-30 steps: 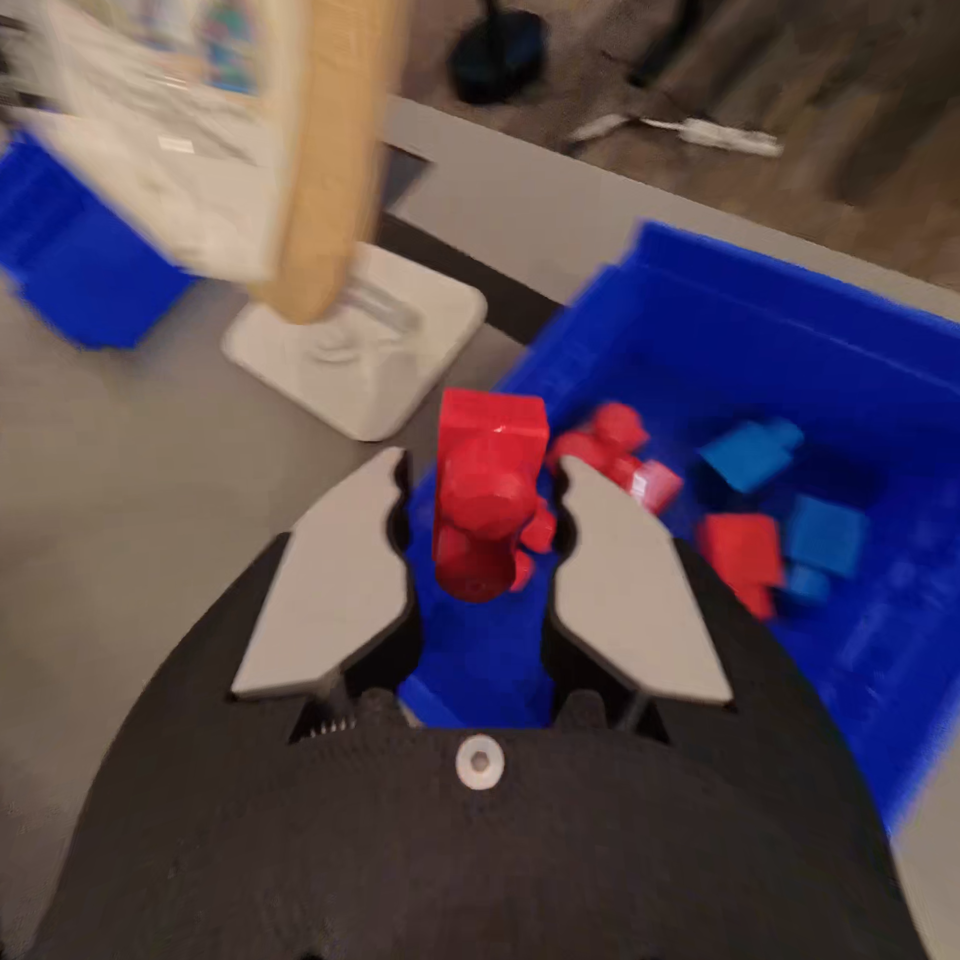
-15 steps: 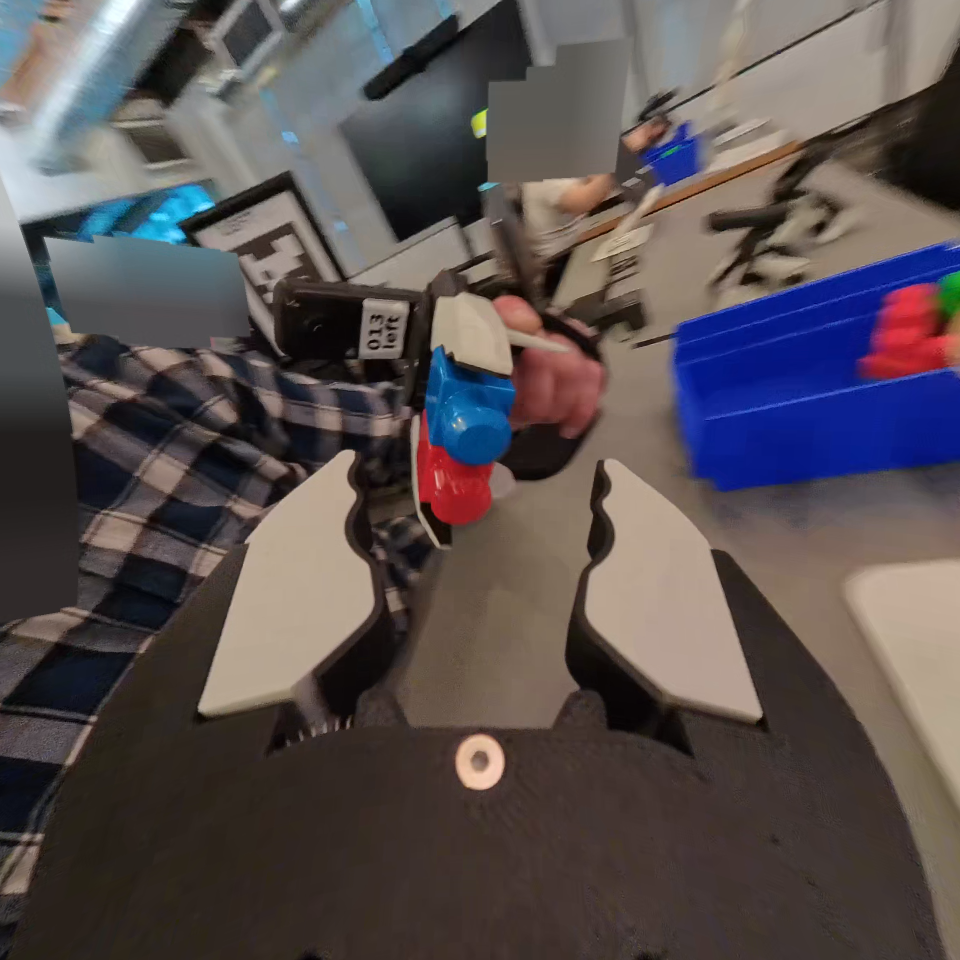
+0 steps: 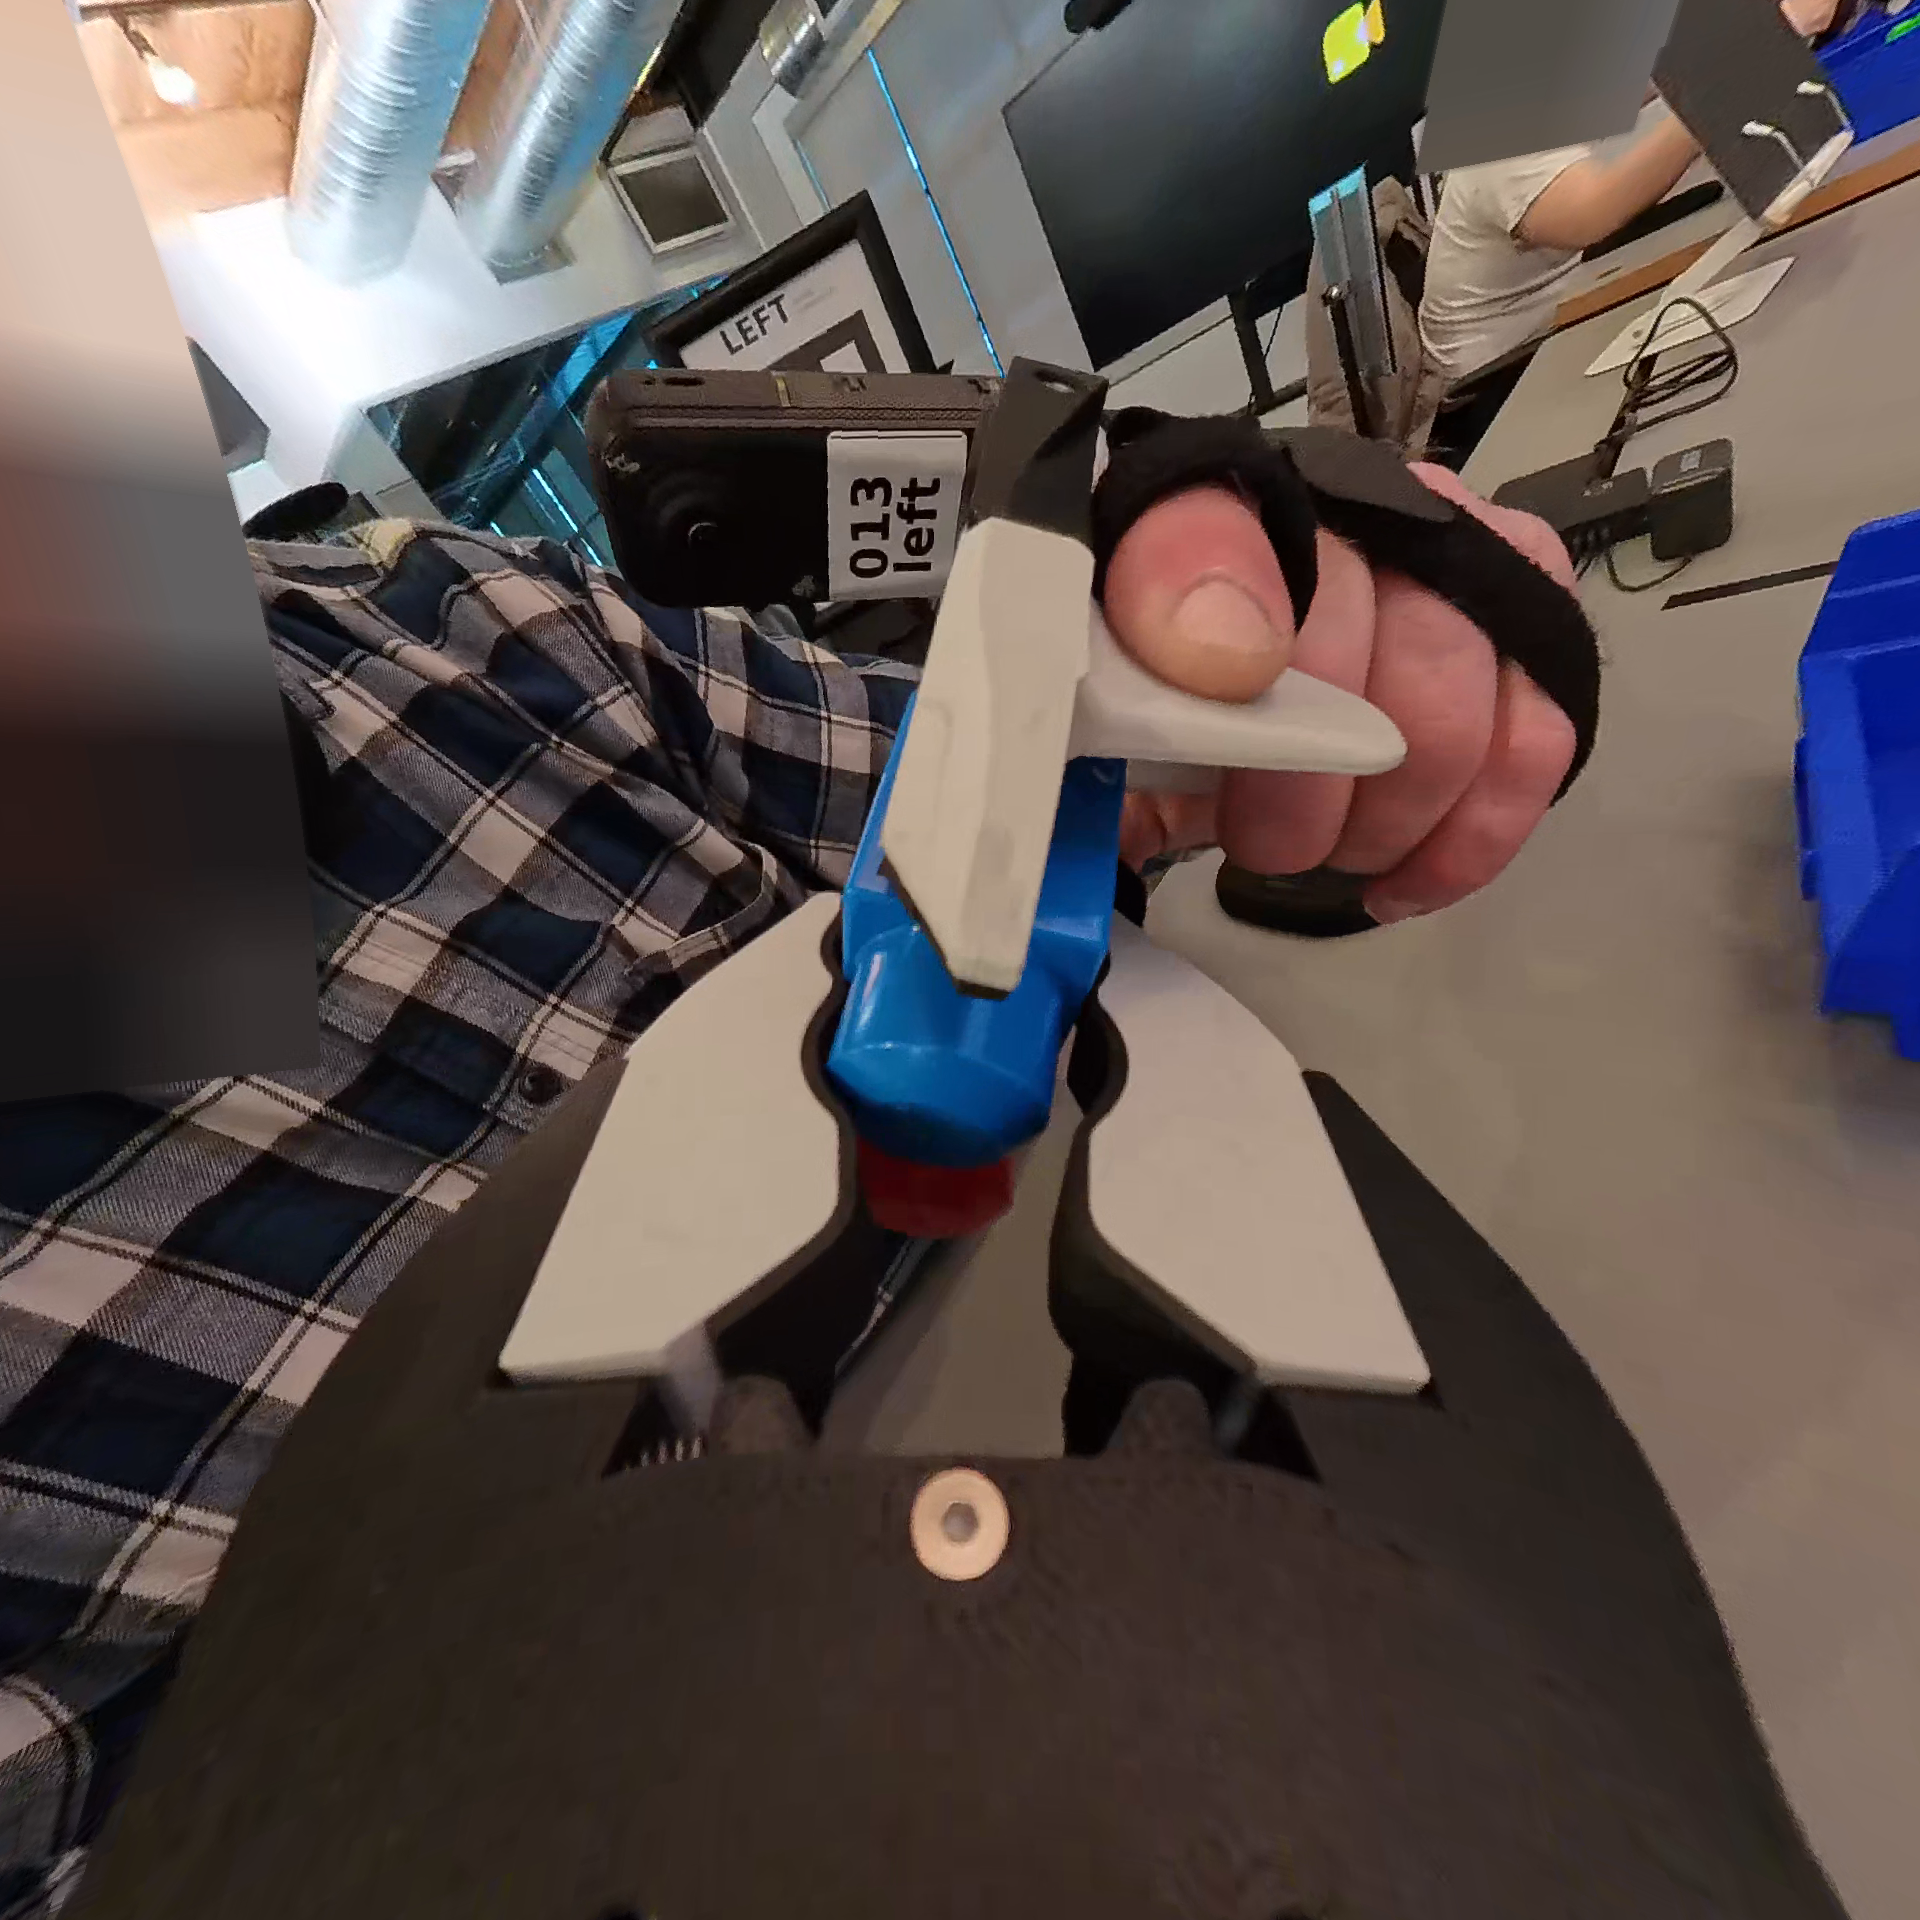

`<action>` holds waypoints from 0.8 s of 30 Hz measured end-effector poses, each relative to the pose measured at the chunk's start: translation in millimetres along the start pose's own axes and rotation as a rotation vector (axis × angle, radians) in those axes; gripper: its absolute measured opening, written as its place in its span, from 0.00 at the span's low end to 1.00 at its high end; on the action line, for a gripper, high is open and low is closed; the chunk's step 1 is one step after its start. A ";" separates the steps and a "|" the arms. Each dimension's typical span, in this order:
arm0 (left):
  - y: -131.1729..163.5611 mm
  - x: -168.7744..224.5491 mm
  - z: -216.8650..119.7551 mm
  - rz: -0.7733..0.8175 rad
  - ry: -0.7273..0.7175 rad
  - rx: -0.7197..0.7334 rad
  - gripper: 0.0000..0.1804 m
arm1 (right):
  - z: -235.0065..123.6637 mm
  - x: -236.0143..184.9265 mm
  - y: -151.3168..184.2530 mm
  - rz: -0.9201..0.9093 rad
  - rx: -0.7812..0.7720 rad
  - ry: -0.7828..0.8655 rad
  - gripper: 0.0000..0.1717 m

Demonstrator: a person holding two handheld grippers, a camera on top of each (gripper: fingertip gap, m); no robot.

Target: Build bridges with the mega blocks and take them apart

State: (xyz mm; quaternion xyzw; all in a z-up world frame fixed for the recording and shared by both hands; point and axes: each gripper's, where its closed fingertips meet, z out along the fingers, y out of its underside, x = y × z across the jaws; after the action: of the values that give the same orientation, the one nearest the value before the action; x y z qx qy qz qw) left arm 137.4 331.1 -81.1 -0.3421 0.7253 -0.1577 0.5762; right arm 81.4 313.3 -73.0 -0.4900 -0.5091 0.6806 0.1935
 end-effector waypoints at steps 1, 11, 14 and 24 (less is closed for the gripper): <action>0.2 -1.2 -0.6 -0.003 -0.001 0.000 0.49 | -0.1 0.6 -1.8 0.002 0.014 -0.003 0.23; -0.7 -0.4 -5.4 0.015 0.029 -0.001 0.49 | 3.1 -0.1 -5.1 0.016 0.042 -0.007 0.23; -0.8 -0.3 -6.6 0.015 0.042 -0.006 0.49 | 4.2 -0.8 -5.5 0.032 0.052 -0.017 0.23; 3.8 -3.2 -8.0 0.037 0.020 -0.024 0.49 | 4.3 4.6 -8.7 -0.011 0.079 0.014 0.22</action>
State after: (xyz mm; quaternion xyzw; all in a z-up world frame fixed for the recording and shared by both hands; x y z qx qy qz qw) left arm 129.0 334.7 -78.8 -0.3339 0.7390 -0.1414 0.5677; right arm 73.7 318.2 -67.5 -0.4840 -0.4833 0.6955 0.2199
